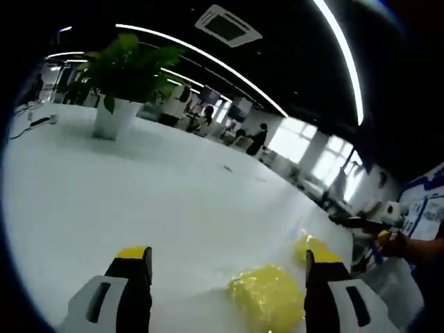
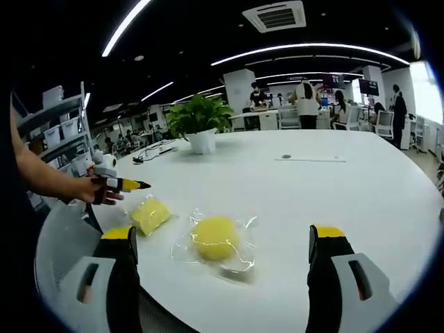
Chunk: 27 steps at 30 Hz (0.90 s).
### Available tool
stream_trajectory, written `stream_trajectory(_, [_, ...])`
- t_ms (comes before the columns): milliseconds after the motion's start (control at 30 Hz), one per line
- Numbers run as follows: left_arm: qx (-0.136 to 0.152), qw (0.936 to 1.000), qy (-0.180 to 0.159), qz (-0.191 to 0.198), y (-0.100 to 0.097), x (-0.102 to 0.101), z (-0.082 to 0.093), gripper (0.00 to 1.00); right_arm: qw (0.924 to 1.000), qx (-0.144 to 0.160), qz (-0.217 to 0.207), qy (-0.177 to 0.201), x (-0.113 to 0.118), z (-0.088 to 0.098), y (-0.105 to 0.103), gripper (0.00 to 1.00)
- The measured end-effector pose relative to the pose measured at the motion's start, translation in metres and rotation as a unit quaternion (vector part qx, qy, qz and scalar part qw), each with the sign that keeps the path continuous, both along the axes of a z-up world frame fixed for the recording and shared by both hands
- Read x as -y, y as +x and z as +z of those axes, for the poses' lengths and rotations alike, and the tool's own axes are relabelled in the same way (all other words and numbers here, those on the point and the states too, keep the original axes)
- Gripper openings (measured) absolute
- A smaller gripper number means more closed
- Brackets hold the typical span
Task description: Compare the silicone blocks by pressing each to a similar depth, holding the contact briefly, and releasing to observe deformation and rebound differences across the visible hardness samples.
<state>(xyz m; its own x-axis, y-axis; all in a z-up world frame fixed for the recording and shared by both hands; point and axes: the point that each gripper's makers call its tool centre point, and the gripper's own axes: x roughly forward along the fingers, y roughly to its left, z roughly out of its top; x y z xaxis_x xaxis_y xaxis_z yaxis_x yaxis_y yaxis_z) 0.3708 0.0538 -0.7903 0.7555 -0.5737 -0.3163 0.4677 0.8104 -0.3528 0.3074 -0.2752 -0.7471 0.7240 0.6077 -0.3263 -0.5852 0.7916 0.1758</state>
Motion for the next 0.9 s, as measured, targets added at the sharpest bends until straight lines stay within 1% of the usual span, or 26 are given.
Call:
stream_trajectory(33, [0.009, 0.9998, 0.013, -0.008, -0.001, -0.001, 0.006, 0.99, 1.0000, 0.003, 0.003, -0.001, -0.001, 0.002, 0.000, 0.96])
stream_trajectory(67, [0.012, 0.9996, 0.022, -0.014, -0.003, -0.004, 0.010, 1.00, 1.0000, 0.005, 0.003, -0.001, -0.002, 0.002, 0.000, 0.96])
stream_trajectory(100, [0.021, 0.9990, 0.029, -0.028, -0.006, -0.005, 0.019, 1.00, 1.0000, 0.006, 0.004, -0.002, -0.001, 0.002, 0.001, 0.96])
stream_trajectory(133, [0.029, 0.9985, 0.036, -0.030, -0.008, -0.007, 0.024, 1.00, 1.0000, 0.006, 0.004, -0.003, -0.001, 0.002, 0.001, 0.96])
stream_trajectory(167, [0.035, 0.9972, 0.054, -0.037, -0.011, -0.011, 0.028, 1.00, 0.9999, 0.008, 0.005, -0.005, -0.002, 0.002, 0.002, 0.96])
stream_trajectory(200, [0.035, 0.9962, 0.068, -0.042, -0.013, -0.014, 0.029, 1.00, 0.9999, 0.011, 0.006, -0.008, -0.002, 0.003, 0.002, 0.96])
stream_trajectory(233, [0.030, 0.9946, 0.089, -0.045, -0.017, -0.018, 0.028, 1.00, 0.9997, 0.015, 0.011, -0.015, -0.003, 0.002, 0.001, 0.96])
stream_trajectory(267, [0.030, 0.9936, 0.100, -0.042, -0.018, -0.022, 0.029, 1.00, 0.9987, 0.017, 0.026, -0.040, -0.003, -0.003, -0.001, 0.96])
stream_trajectory(300, [0.035, 0.9936, 0.100, -0.039, -0.019, -0.024, 0.033, 1.00, 0.9983, 0.014, 0.031, -0.048, -0.004, -0.005, -0.004, 0.96])
stream_trajectory(400, [0.057, 0.9941, 0.088, -0.027, -0.032, -0.031, 0.052, 1.00, 0.9981, 0.012, 0.037, -0.047, -0.007, -0.007, -0.011, 0.96])
stream_trajectory(433, [0.061, 0.9940, 0.088, -0.022, -0.038, -0.034, 0.055, 1.00, 0.9981, 0.011, 0.036, -0.048, -0.006, -0.008, -0.012, 0.96])
stream_trajectory(533, [0.064, 0.9932, 0.094, -0.023, -0.052, -0.039, 0.058, 1.00, 0.9987, 0.007, 0.029, -0.041, -0.004, -0.011, -0.014, 0.96])
stream_trajectory(667, [0.068, 0.9917, 0.107, -0.025, -0.073, -0.045, 0.060, 1.00, 0.9989, 0.005, 0.023, -0.041, -0.001, -0.013, -0.016, 0.96])
stream_trajectory(800, [0.072, 0.9909, 0.110, -0.031, -0.085, -0.048, 0.061, 1.00, 0.9987, 0.003, 0.023, -0.045, 0.001, -0.013, -0.018, 0.96])
stream_trajectory(900, [0.073, 0.9901, 0.114, -0.036, -0.092, -0.046, 0.056, 1.00, 0.9989, 0.006, 0.019, -0.044, 0.003, -0.011, -0.017, 0.96])
